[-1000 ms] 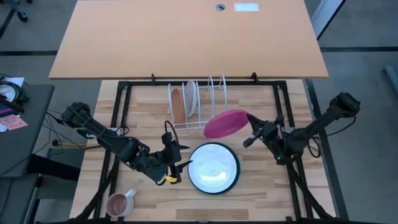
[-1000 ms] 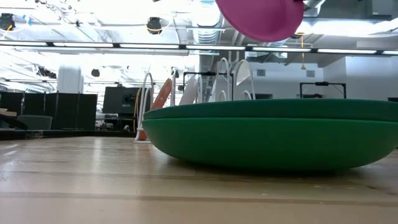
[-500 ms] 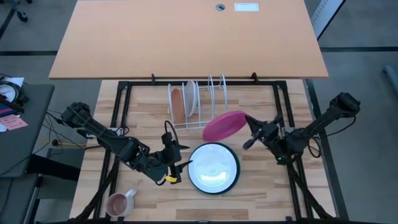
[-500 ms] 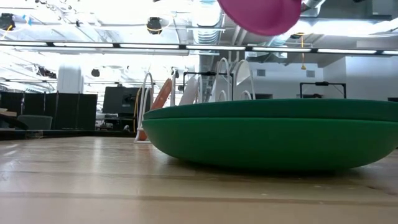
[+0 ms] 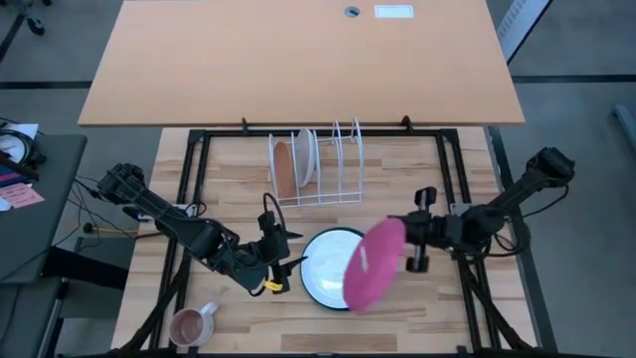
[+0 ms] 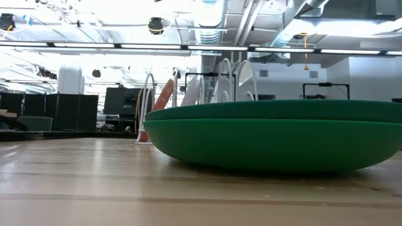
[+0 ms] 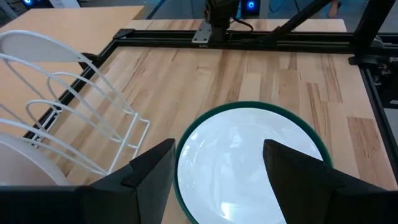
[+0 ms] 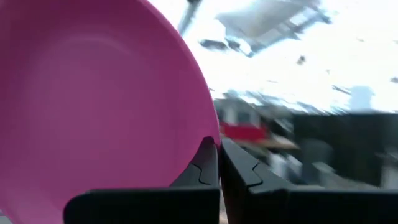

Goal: Sort dishes
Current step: Put the pink plate in the dish rack

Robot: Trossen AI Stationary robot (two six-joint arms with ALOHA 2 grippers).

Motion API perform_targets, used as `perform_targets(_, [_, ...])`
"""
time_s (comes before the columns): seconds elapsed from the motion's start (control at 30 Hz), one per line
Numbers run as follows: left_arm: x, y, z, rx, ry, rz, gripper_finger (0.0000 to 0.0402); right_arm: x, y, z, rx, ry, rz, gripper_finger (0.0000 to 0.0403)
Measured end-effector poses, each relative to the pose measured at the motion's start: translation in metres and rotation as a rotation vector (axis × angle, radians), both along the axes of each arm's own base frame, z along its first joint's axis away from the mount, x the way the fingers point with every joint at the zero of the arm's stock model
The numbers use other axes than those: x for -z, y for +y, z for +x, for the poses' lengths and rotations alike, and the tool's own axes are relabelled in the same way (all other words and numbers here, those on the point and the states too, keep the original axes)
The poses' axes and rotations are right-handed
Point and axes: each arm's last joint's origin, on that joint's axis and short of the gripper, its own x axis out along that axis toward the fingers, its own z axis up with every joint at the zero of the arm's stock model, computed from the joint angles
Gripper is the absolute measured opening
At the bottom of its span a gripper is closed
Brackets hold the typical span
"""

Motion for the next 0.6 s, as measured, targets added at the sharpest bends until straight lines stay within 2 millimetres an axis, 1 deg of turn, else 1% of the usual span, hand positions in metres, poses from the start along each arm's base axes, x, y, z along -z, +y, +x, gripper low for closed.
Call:
perform_targets(0.13, [0.0, 0.0, 0.0, 0.0, 0.0, 0.0, 0.0237, -0.007, 0.006, -0.007, -0.131, -0.111, -0.019, 0.0001])
perform_targets(0.23, [0.0, 0.0, 0.0, -0.001, -0.001, -0.003, 0.0237, -0.01, 0.009, -0.012, -0.174, -0.16, -0.006, 0.0001])
perform_targets(0.33, [0.0, 0.0, 0.0, -0.001, -0.003, -0.004, 0.0237, -0.013, 0.01, -0.016, -0.207, -0.199, 0.052, 0.0002])
perform_targets(0.4, [0.0, 0.0, 0.0, -0.002, -0.003, -0.005, 0.0237, -0.014, 0.01, -0.017, -0.254, -0.226, 0.069, 0.0002])
perform_targets(0.53, [0.0, 0.0, 0.0, -0.002, -0.004, -0.005, 0.0237, -0.015, 0.012, -0.016, -0.399, -0.281, 0.04, 0.0002])
perform_targets(0.6, [0.0, 0.0, 0.0, -0.002, -0.004, -0.006, 0.0237, -0.016, 0.011, -0.016, -0.442, -0.298, 0.049, 0.0002])
